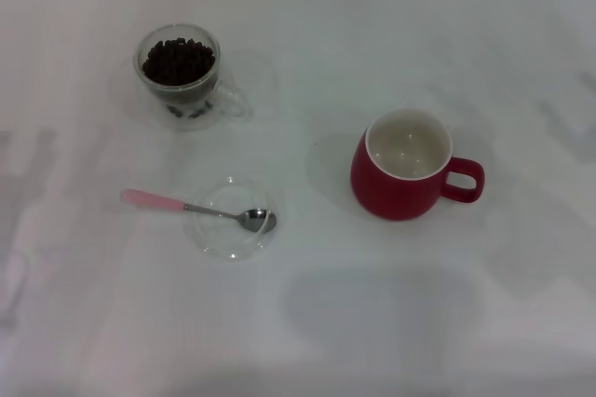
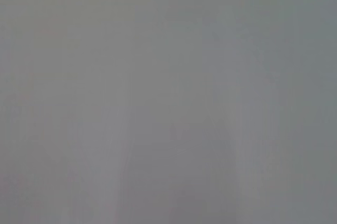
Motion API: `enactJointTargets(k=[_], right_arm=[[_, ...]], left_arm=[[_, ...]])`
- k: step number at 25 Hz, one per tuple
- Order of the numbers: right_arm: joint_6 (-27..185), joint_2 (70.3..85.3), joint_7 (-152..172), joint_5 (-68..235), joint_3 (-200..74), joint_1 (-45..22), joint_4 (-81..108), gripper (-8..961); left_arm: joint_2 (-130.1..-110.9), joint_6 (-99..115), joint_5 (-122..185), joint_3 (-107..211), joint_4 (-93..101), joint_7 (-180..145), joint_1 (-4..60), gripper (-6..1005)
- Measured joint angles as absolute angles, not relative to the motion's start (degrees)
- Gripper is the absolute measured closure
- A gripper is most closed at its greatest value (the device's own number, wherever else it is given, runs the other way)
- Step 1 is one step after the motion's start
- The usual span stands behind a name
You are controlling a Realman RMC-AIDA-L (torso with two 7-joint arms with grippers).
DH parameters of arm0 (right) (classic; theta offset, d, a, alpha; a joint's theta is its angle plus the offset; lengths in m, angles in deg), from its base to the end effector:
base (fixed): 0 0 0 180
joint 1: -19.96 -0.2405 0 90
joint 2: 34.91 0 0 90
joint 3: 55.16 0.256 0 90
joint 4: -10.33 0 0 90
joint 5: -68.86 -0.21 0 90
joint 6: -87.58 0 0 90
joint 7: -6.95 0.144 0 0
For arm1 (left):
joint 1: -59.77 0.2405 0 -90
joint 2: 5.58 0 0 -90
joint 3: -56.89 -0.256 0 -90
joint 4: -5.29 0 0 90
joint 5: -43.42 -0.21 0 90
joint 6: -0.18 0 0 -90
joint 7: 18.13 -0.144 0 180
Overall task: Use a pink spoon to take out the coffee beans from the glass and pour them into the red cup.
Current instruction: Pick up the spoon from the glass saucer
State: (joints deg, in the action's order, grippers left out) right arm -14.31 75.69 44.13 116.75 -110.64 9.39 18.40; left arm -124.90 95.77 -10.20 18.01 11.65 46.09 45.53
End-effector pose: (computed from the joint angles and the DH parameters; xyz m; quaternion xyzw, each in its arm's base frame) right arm 0.3523 0.2256 0.0747 -0.7353 0.1502 0.4560 0.4783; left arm -0.3459 0.2211 -0.0054 -0.5390 -0.4672 -0.5930 0.3735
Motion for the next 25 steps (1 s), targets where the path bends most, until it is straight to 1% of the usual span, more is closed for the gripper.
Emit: enactJointTargets(k=[7, 14, 18, 25], right_arm=[[-8.43, 75.39, 45.52, 116.87, -109.59, 9.13, 25.47, 109], [-6.08, 74.68, 45.53, 117.23, -109.54, 7.93, 25.94, 110], [-5.70, 73.96, 46.04, 117.34, -109.51, 7.91, 25.97, 111], [-4.43, 73.80, 46.32, 117.46, -109.87, 7.64, 25.97, 112]], left_arm=[[-125.09, 92.79, -10.28, 10.92, 12.66, 50.19, 44.96, 116], [-125.37, 93.09, -10.34, 10.34, 16.49, 48.73, 45.70, 118], [-125.38, 93.15, -10.89, 9.81, 17.54, 47.79, 47.02, 119], [-125.38, 92.97, -14.63, 9.26, 17.70, 47.99, 47.00, 121]])
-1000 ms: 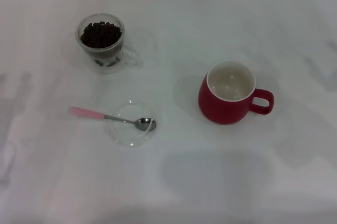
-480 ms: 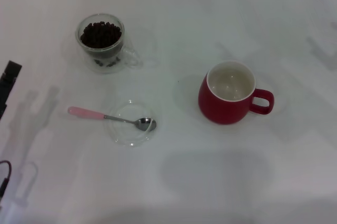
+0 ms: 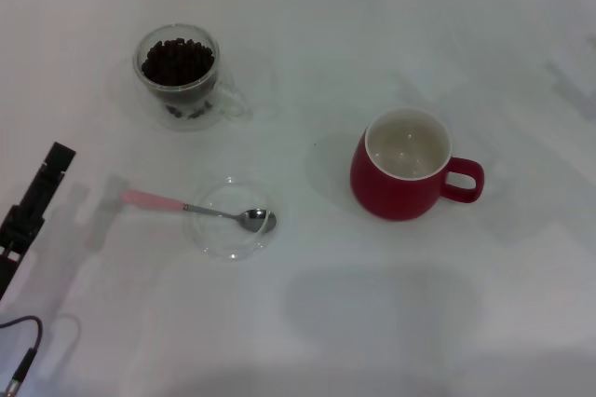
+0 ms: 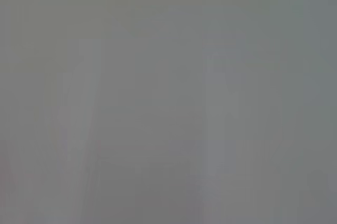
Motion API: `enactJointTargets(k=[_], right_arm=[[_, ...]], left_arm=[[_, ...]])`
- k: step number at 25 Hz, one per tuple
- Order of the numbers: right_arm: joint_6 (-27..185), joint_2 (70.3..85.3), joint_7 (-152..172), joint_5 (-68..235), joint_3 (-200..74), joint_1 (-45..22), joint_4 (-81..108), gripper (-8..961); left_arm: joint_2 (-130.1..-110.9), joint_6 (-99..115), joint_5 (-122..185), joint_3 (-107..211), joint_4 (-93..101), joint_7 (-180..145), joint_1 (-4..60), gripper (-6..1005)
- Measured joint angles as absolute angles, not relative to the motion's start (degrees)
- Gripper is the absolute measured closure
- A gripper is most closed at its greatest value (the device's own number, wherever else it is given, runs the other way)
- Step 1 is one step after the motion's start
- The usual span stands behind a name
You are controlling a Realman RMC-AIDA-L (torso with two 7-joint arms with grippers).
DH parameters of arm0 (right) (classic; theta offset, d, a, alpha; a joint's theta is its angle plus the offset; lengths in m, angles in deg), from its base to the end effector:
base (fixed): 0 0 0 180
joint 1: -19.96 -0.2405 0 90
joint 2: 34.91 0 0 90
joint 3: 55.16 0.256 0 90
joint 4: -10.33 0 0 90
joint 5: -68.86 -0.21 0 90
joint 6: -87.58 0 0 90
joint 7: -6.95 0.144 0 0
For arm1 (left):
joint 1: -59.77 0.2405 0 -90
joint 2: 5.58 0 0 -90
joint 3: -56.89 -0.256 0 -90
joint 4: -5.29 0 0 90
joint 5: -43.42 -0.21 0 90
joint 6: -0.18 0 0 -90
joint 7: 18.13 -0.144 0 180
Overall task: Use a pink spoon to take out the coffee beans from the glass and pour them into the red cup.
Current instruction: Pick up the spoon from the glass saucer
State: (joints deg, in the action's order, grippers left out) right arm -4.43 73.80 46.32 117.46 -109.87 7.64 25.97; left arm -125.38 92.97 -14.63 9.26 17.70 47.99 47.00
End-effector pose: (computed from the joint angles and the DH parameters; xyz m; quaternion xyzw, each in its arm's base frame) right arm 0.3559 0.2643 0.1002 -0.7524 0.1345 0.4059 0.5010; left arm -0.3414 0.1850 -0.0537 -0.5671 -0.5590 -0.5339 0.2843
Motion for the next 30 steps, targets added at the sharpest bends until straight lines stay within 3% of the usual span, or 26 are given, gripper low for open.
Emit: enactJointTargets(k=[11, 30], right_arm=[[-5.01, 73.12, 47.69, 117.49, -109.95, 8.26, 26.05, 112], [-7.24, 73.34, 47.54, 118.26, -109.90, 9.24, 26.59, 113]], left_arm=[[-125.28, 90.31, -14.83, 4.70, 17.49, 50.99, 47.30, 124], [-125.01, 85.30, -18.30, 1.33, 15.09, 61.24, 43.37, 129]])
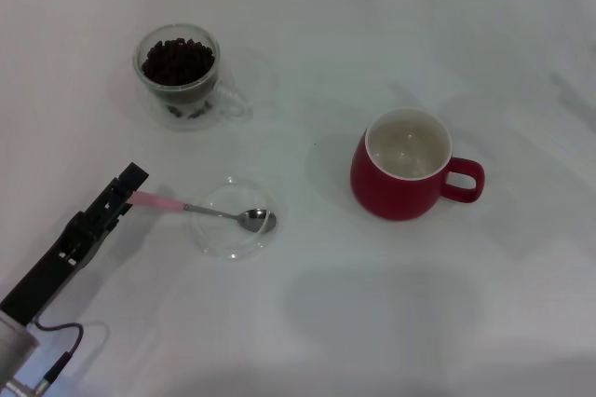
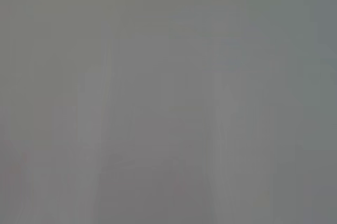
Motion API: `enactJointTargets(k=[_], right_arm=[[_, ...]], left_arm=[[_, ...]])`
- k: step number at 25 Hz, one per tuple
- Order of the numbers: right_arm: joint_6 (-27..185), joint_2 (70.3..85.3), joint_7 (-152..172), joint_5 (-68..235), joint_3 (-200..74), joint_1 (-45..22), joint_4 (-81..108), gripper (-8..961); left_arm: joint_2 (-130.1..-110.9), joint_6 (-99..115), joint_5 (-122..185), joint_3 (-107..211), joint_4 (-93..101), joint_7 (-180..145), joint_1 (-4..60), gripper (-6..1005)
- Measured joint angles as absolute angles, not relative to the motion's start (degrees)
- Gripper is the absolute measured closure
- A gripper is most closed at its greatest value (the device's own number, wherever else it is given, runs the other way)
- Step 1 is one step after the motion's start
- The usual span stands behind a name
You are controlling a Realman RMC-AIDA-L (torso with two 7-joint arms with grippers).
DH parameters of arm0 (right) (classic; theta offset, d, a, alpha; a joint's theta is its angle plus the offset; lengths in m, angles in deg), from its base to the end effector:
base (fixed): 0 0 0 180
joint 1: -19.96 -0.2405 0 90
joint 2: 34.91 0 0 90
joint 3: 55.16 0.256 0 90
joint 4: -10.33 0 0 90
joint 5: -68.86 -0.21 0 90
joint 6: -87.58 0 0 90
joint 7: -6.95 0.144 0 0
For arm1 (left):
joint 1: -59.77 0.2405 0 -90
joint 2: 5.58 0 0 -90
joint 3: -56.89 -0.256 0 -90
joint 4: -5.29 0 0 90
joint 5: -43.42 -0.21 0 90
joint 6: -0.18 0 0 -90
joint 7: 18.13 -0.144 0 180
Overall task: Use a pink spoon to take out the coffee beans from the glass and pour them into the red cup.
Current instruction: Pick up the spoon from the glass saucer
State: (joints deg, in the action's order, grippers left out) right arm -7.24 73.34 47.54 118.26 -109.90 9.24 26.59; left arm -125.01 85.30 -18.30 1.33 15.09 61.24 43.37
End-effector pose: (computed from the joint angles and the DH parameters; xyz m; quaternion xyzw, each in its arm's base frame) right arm 0.3564 0.2520 0.1041 -0.7558 0.1300 0.4154 0.4893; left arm -0.3382 0.1991 -0.0750 -0.5857 -0.6336 -0.4732 0.1779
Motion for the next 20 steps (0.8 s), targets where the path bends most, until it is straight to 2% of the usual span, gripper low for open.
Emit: enactJointTargets(k=[20], right_arm=[[-9.33, 73.62, 47.12, 118.11, -109.56, 10.30, 26.59, 112]], left_arm=[[-125.30, 82.67, -21.34, 1.26, 13.81, 62.05, 41.65, 135]])
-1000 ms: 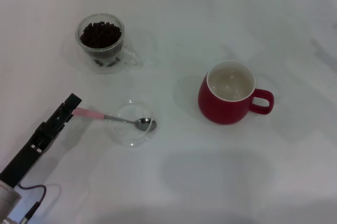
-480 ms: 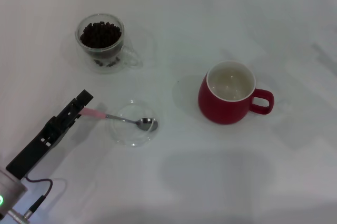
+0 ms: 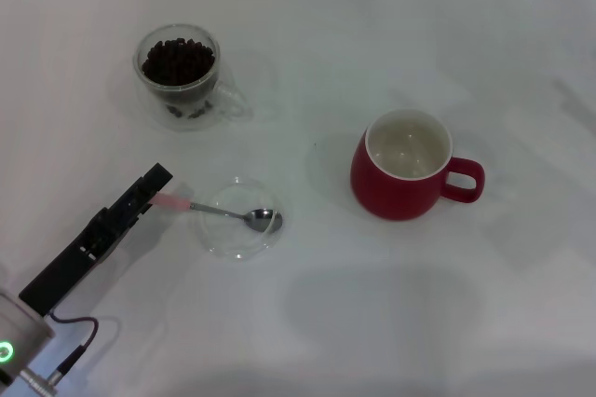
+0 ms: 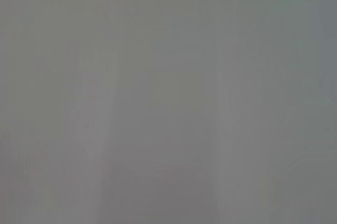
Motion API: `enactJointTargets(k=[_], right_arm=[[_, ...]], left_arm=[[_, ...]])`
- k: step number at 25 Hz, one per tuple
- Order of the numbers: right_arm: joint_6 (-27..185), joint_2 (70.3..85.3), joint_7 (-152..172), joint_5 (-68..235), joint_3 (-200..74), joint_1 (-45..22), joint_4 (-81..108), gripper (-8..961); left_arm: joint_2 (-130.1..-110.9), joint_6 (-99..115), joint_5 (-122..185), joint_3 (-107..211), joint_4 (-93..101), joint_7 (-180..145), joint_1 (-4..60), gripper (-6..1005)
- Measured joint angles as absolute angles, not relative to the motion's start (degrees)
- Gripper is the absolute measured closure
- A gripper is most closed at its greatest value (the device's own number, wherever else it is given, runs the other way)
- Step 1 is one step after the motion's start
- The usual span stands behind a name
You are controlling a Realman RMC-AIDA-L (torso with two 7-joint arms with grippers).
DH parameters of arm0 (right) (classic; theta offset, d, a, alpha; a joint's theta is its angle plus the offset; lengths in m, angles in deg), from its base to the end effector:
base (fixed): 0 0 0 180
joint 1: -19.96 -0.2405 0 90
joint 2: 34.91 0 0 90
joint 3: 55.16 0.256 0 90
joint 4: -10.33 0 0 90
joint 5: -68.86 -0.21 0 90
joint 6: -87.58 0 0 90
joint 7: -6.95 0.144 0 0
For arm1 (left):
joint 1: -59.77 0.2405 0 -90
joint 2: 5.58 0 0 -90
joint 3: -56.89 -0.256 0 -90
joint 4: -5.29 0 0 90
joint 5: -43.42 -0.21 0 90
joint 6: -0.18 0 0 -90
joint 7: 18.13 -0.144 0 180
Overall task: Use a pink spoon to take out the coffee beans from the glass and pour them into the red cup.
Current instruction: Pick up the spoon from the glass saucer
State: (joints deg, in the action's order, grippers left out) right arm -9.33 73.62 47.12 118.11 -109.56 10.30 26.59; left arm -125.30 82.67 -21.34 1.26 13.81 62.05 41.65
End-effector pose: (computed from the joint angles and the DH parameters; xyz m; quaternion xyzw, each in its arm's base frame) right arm 0.3562 0.2430 0.1044 -0.7517 0.1235 0.4235 0.4902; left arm -0.3329 0.2085 -0.0827 -0.6089 -0.6328 -0.4503 0.1613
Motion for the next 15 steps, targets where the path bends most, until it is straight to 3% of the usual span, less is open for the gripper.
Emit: enactJointTargets(k=[15], right_arm=[[-9.15, 73.72, 47.02, 117.72, -109.39, 10.46, 26.58, 113]], left_arm=[[-125.35, 82.25, -21.11, 1.75, 13.92, 60.97, 41.44, 139]])
